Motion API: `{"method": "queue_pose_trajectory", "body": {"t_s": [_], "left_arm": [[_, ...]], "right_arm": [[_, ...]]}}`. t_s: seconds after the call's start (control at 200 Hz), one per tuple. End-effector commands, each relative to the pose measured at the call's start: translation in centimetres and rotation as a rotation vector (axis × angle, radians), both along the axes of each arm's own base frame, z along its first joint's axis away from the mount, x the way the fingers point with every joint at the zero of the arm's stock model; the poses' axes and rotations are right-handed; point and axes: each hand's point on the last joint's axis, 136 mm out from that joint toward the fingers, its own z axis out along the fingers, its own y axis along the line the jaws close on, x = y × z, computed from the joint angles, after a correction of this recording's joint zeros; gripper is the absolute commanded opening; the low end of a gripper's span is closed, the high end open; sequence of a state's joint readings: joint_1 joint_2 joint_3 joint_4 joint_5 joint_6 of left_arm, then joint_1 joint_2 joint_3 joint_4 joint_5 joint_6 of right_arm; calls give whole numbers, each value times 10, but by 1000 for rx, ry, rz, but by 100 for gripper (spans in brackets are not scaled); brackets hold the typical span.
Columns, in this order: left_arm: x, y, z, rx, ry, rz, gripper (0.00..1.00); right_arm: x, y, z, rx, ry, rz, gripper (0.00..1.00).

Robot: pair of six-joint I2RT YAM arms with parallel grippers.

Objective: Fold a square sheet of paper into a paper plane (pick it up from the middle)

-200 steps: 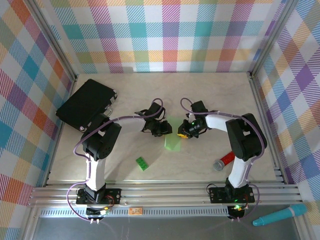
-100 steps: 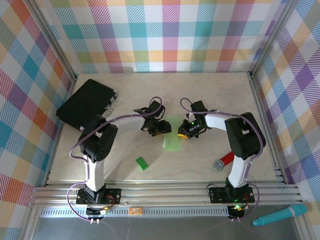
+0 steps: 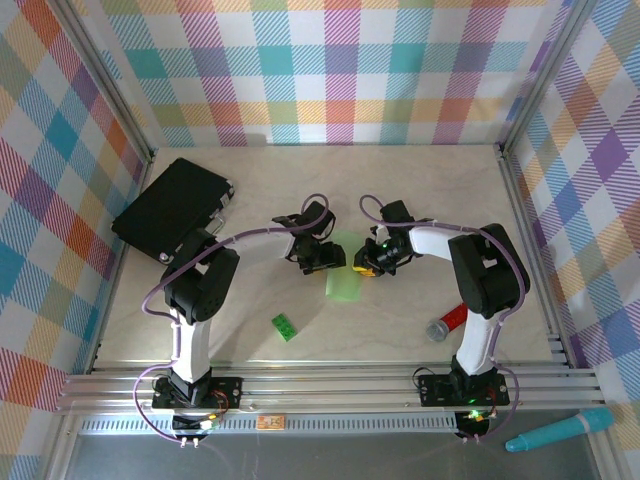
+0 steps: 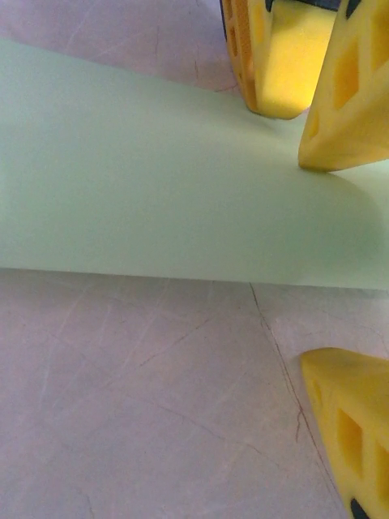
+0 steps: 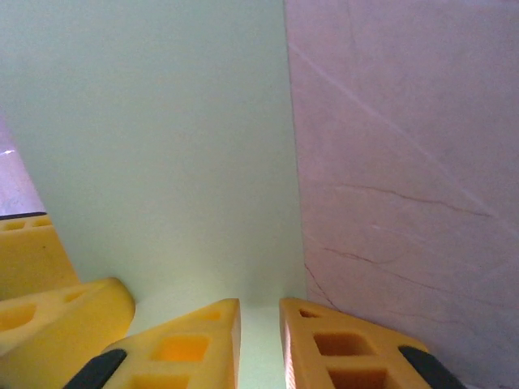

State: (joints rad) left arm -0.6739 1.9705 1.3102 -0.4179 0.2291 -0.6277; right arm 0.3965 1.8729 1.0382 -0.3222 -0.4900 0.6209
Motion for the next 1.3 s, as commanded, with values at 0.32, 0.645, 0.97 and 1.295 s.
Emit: {"method": "queue_pose_trajectory", "body": {"t_s": [0.32,0.645,0.97,1.295], "left_arm": [[-15,27,-32,186,56,-5,42],[-14,31,-37,211,58,8,37],[-15,23,-40,184,74,-31,40],[-19,21,-49,184,100,-51,40]], "right_arm": [[11,-13,49,11,-131,-52,33],[15,-37,61,-7,-172,-133,34],[13,-42,60,1,-168,-158,35],[12,-37,55,31,-149,-144,34]]}}
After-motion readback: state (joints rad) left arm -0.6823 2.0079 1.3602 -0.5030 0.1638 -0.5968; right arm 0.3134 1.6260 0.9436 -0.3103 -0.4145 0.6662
